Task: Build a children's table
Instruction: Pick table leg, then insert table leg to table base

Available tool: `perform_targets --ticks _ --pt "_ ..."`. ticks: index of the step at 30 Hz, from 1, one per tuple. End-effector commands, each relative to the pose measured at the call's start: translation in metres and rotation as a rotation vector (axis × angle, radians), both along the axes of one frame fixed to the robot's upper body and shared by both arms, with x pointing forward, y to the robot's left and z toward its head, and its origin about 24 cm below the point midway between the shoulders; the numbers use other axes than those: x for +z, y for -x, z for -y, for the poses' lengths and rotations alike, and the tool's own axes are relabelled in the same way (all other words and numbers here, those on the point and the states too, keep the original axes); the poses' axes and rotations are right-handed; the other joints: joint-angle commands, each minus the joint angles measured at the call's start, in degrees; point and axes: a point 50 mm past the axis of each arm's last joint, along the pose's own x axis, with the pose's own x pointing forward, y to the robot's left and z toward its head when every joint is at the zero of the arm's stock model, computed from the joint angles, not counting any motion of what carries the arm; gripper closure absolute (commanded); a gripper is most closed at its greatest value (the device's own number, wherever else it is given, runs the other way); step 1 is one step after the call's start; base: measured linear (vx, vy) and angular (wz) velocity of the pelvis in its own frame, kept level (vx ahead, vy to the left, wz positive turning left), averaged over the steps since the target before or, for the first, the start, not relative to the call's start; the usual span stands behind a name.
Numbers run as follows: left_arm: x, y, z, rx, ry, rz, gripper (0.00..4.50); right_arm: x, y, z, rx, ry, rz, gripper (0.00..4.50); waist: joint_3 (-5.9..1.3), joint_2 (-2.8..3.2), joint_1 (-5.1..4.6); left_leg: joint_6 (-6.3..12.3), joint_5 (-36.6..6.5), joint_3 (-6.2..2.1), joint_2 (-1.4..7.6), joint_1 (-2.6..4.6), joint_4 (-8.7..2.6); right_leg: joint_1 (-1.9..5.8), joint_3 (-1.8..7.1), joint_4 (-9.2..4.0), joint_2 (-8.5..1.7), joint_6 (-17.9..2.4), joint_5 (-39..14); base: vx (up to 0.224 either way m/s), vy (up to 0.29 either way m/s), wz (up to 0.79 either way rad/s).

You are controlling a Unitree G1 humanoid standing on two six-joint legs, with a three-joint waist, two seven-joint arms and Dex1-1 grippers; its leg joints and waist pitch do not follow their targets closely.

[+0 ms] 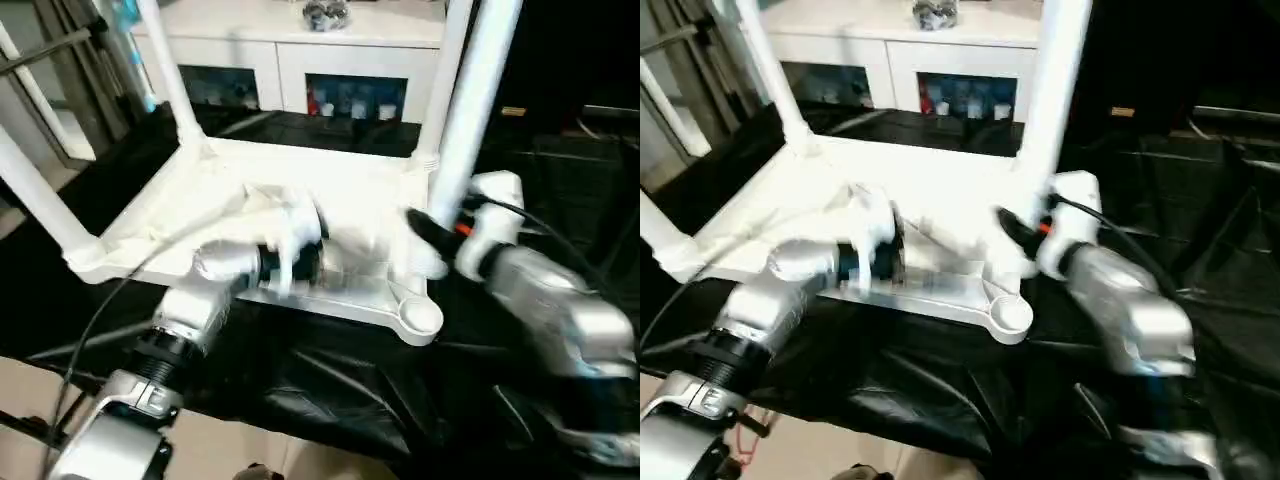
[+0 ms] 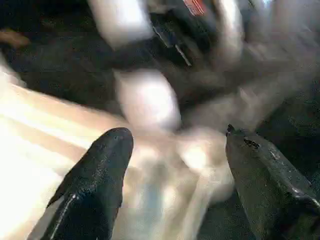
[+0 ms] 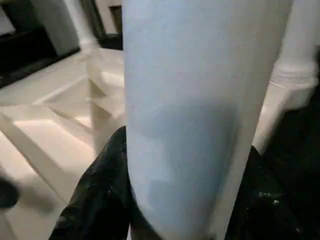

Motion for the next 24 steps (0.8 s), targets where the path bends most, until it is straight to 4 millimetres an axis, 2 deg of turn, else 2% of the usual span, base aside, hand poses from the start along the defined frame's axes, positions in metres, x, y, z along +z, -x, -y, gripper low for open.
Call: perform_targets --ticks 1,2,3,4,5,6,7,8,9,10,12,13,14,16,20,21,22,23,24 --pt "-0.002 -0.001 0.002 -0.08 -0.086 0.023 1.13 0.01 0.003 0.002 0.018 0.006 0.053 2.61 -4.31 -0.01 -0.36 -1.74 -12.51 0.22 -0.09 1.46 -3.9 3.0 1.18 -3.99 -1.54 -11.32 -8.44 0.0 0.0 0.0" --pt "-0.006 -0.004 0.002 -0.097 -0.119 0.021 1.13 0.011 0.006 0.004 0.019 0.009 0.055 2.62 -4.41 0.69 -0.32 -1.67 -12.65 0.13 -0.08 1.53 -3.79 3.04 1.19 -3.75 -1.68 -11.7 -8.49 0.0 0.0 0.0" --pt "-0.007 -0.004 0.002 -0.099 -0.124 0.023 1.4 0.011 0.006 0.004 0.02 0.01 0.056 2.62 -4.25 0.61 -0.42 -1.34 -12.77 0.2 -0.21 1.42 -3.8 2.99 1.16 -4.24 -1.55 -11.41 -9.16 0.0 0.0 0.0" --pt "-0.008 -0.005 0.002 -0.101 -0.136 0.031 1.47 0.011 0.007 0.005 0.02 0.011 0.057 2.62 -4.41 0.21 -0.39 -1.13 -12.44 0.16 -0.12 1.38 -3.77 3.22 1.17 -3.92 -1.66 -11.81 -8.94 0.0 0.0 0.0" --pt "-0.011 -0.007 0.002 -0.109 -0.151 0.027 1.47 0.011 0.008 0.005 0.019 0.013 0.059 2.62 -4.25 0.58 -0.5 -0.76 -12.47 0.28 -0.3 1.29 -3.67 3.09 1.13 -4.31 -1.57 -11.71 -10.34 0.0 0.0 0.0" --pt "-0.014 -0.009 0.002 -0.111 -0.177 0.035 1.47 0.011 0.01 0.006 0.017 0.017 0.06 2.62 -4.34 0.94 -0.45 -0.81 -12.46 0.2 -0.28 1.33 -3.62 3.17 1.12 -4.11 -1.7 -11.87 -10.78 0.0 0.0 0.0" --pt "-0.015 -0.01 0.002 -0.115 -0.184 0.036 1.52 0.01 0.011 0.006 0.018 0.018 0.062 2.62 -4.3 1.06 -0.45 -0.57 -12.29 0.24 -0.34 1.31 -3.57 3.17 1.14 -4.39 -1.72 -11.46 -12.16 0.0 0.0 0.0" --pt "-0.017 -0.012 0.003 -0.112 -0.191 0.034 1.83 0.01 0.012 0.006 0.019 0.019 0.063 2.62 -4.35 1.14 -0.49 -0.42 -11.75 0.16 -0.32 1.16 -3.61 3.3 1.11 -4.29 -1.74 -11.43 -12.17 0.0 0.0 0.0" --pt "-0.017 -0.012 0.003 -0.112 -0.191 0.034 1.91 0.01 0.012 0.006 0.019 0.019 0.063 2.62 -4.36 1.0 -0.6 -0.22 -11.47 0.18 -0.34 1.11 -3.6 3.29 1.09 -4.42 -1.68 -11.34 -12.13 0.0 0.0 0.0" --pt "-0.018 -0.014 0.003 -0.111 -0.201 0.039 1.91 0.01 0.013 0.006 0.022 0.02 0.064 2.62 -4.46 1.3 -0.89 0.2 -10.89 0.15 -0.37 1.03 -3.52 3.3 1.01 -4.37 -1.68 -11.63 -11.61 0.0 0.0 0.0" --pt "-0.022 -0.017 0.004 -0.105 -0.229 0.035 2.0 0.01 0.015 0.005 0.026 0.021 0.064 2.62 -4.5 1.46 -1.24 0.43 -11.48 0.14 -0.49 1.04 -3.49 3.3 0.93 -4.55 -1.54 -11.57 -12.09 0.0 0.0 0.0" --pt "-0.022 -0.017 0.004 -0.105 -0.229 0.035 2.27 0.01 0.015 0.005 0.026 0.021 0.064 2.62 -4.57 1.49 -1.31 0.44 -11.47 0.08 -0.4 1.07 -3.53 3.36 0.94 -4.47 -1.59 -11.64 -11.83 0.0 0.0 0.0" --pt "-0.025 -0.019 0.003 -0.099 -0.246 0.017 2.34 0.01 0.015 0.004 0.029 0.023 0.064 2.62 -4.51 1.94 -1.49 0.58 -11.71 0.01 -0.39 1.03 -3.56 3.28 0.87 -4.48 -1.61 -11.97 -11.78 0.0 0.0 0.0" --pt "-0.027 -0.019 0.003 -0.098 -0.252 0.011 2.4 0.01 0.016 0.004 0.03 0.024 0.064 2.62 -4.53 1.65 -1.7 0.68 -12.09 0.01 -0.44 1.03 -3.57 3.4 0.83 -4.56 -1.63 -12.22 -12.12 0.0 0.0 0.0" --pt "-0.035 -0.02 0.001 -0.087 -0.282 -0.015 2.81 0.01 0.018 0.002 0.038 0.035 0.065 2.62 -4.57 1.8 -1.87 1.37 -11.82 0.01 -0.36 1.06 -3.52 3.4 0.84 -4.64 -1.73 -12.63 -12.34 0.0 0.0 0.0" --pt "-0.036 -0.02 0.001 -0.084 -0.286 -0.015 2.88 0.01 0.018 0.002 0.039 0.037 0.065 2.62 -4.43 2.71 -2.14 1.34 -12.72 0.0 -0.26 1.24 -3.64 3.16 0.75 -4.89 -1.58 -12.73 -12.26 0.0 0.0 0.0" --pt "-0.037 -0.02 0.001 -0.08 -0.297 -0.012 2.98 0.01 0.019 0.002 0.04 0.038 0.064 2.62 -4.54 2.22 -2.19 1.28 -12.92 -0.06 -0.4 1.18 -3.55 3.47 0.77 -4.75 -1.56 -12.87 -11.61 0.0 0.0 0.0" --pt "-0.037 -0.02 0.001 -0.08 -0.297 -0.012 3.16 0.01 0.019 0.002 0.04 0.038 0.064 2.62 -4.54 2.22 -2.19 1.28 -12.92 -0.06 -0.4 1.18 -3.55 3.47 0.77 -4.75 -1.56 -12.87 -11.61 0.0 0.0 0.0" --pt "-0.04 -0.02 0.001 -0.08 -0.311 -0.014 3.16 0.01 0.02 0.003 0.041 0.042 0.063 2.62 -4.55 2.86 -2.2 1.55 -12.6 -0.05 -0.39 1.15 -3.51 3.39 0.76 -4.7 -1.67 -12.98 -11.84 0.0 0.0 0.0"
